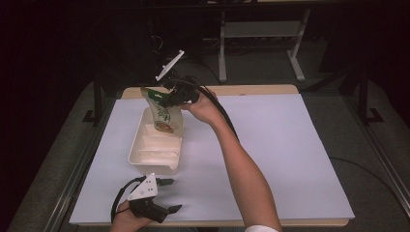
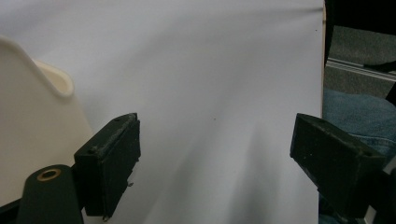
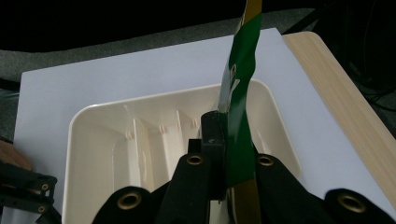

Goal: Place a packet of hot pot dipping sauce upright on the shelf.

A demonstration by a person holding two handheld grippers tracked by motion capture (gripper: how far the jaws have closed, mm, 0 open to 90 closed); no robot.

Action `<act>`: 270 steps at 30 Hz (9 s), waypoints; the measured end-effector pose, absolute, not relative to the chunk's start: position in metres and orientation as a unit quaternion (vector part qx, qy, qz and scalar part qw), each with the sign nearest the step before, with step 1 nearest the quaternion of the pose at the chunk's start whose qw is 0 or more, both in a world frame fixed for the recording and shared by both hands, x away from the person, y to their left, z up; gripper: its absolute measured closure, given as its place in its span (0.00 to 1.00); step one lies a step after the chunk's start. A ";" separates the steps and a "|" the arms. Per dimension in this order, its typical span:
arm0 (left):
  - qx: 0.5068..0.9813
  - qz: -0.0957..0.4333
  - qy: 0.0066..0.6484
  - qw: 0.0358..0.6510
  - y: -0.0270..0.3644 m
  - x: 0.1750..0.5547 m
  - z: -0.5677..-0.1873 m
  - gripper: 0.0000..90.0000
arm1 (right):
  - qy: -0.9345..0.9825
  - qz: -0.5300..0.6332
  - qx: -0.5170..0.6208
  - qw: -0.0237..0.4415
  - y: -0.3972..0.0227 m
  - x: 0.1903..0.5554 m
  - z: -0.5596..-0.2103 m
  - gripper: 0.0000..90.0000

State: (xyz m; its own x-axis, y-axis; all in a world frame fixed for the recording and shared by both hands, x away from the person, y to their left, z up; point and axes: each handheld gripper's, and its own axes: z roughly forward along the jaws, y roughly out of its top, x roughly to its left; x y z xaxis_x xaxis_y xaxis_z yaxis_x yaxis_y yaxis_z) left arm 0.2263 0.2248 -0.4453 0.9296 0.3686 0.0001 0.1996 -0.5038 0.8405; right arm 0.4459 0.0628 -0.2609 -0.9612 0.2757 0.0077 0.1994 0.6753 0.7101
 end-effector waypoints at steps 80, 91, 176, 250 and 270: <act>0.864 0.091 0.162 0.468 0.224 0.228 -0.445 0.17 | 0.895 0.397 0.203 -0.010 0.056 0.467 -0.314 0.67; 0.864 0.092 0.163 0.468 0.224 0.228 -0.445 0.17 | 0.892 0.398 0.216 -0.007 0.038 0.466 -0.312 0.64; 0.871 0.095 0.155 0.457 0.218 0.225 -0.447 0.17 | 0.854 0.433 0.286 -0.019 -0.125 0.388 -0.345 0.49; 0.872 0.101 0.155 0.454 0.217 0.223 -0.447 0.17 | 0.822 0.453 0.345 -0.027 -0.230 0.293 -0.404 0.39; 0.873 0.102 0.155 0.452 0.217 0.223 -0.446 0.17 | 0.811 0.459 0.362 -0.019 -0.246 0.266 -0.421 0.37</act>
State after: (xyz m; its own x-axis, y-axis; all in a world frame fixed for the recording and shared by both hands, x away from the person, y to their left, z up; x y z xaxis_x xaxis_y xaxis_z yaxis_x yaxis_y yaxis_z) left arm 0.2226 0.2166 -0.4464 0.9312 0.3624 0.0389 0.1773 -0.5438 0.8203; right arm 0.2658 -0.2461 -0.4214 -0.7366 0.5698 0.3642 0.6056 0.3162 0.7302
